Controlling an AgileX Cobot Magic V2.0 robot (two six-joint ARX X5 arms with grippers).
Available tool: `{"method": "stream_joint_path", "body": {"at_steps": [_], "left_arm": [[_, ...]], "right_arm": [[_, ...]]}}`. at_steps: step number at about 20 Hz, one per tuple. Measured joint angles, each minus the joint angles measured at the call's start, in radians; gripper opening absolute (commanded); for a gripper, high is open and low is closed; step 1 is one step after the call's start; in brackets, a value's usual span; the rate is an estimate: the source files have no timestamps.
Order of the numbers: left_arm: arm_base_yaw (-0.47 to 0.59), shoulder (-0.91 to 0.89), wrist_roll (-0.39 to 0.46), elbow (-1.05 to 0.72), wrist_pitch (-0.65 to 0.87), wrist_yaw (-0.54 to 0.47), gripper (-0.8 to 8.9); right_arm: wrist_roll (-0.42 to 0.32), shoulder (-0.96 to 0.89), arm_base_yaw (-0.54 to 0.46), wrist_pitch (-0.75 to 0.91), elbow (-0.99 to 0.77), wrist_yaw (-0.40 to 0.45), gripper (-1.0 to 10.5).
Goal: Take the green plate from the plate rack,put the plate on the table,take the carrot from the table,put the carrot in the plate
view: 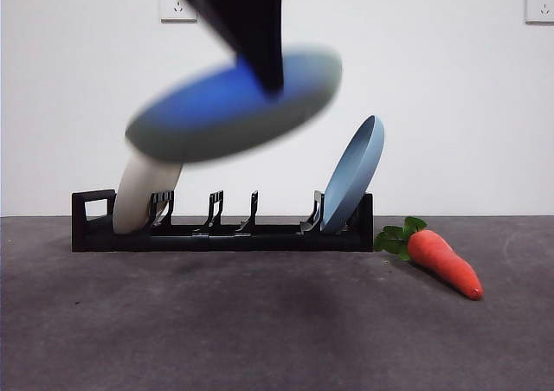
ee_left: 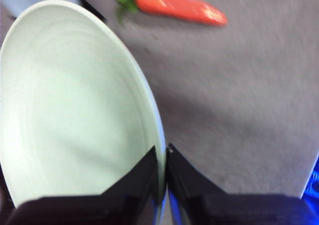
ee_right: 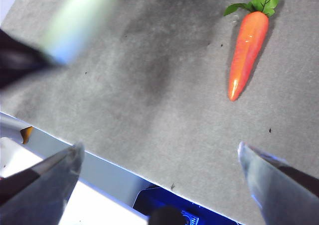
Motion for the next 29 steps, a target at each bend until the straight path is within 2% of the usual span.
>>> {"method": "stream_joint_path", "body": {"at_steps": [4, 8, 14, 15, 16, 19, 22, 26, 29], "left_arm": [[-0.013, 0.051, 0.056, -0.206, 0.222, -0.051, -0.06], [-0.013, 0.147, 0.082, -0.255, 0.327, -0.056, -0.06], [-0.031, 0.278, 0.116, -0.253, 0.374, -0.079, 0.01], [-0.031, 0.283, 0.117, -0.252, 0.374, -0.079, 0.11], [-0.031, 0.283, 0.114, -0.251, 0.373, -0.079, 0.72], [-0.031, 0.288, 0.087, -0.249, 0.365, -0.071, 2.84], [-0.026, 0.279, 0.057, -0.244, 0.368, -0.079, 2.89], [-0.032, 0.243, -0.013, -0.222, 0.291, -0.038, 2.89], [-0.039, 0.132, -0.095, -0.137, 0.23, 0.028, 2.89]], "right_arm": [[0.0, 0.0, 0.0, 0.003, 0.0, 0.0, 6.9], [0.0, 0.011, 0.0, 0.013, 0.0, 0.0, 6.9], [0.001, 0.071, 0.0, 0.056, 0.0, 0.0, 6.9], [0.002, 0.082, 0.0, 0.076, 0.0, 0.0, 6.9], [0.003, 0.1, 0.0, 0.1, 0.0, 0.002, 6.9], [0.007, 0.174, 0.0, 0.165, 0.0, 0.001, 6.9], [0.011, 0.269, 0.0, 0.24, 0.0, 0.007, 6.9], [0.014, 0.414, 0.018, 0.355, 0.0, 0.109, 6.9], [0.019, 0.548, 0.056, 0.463, 0.0, 0.17, 6.9]]}}
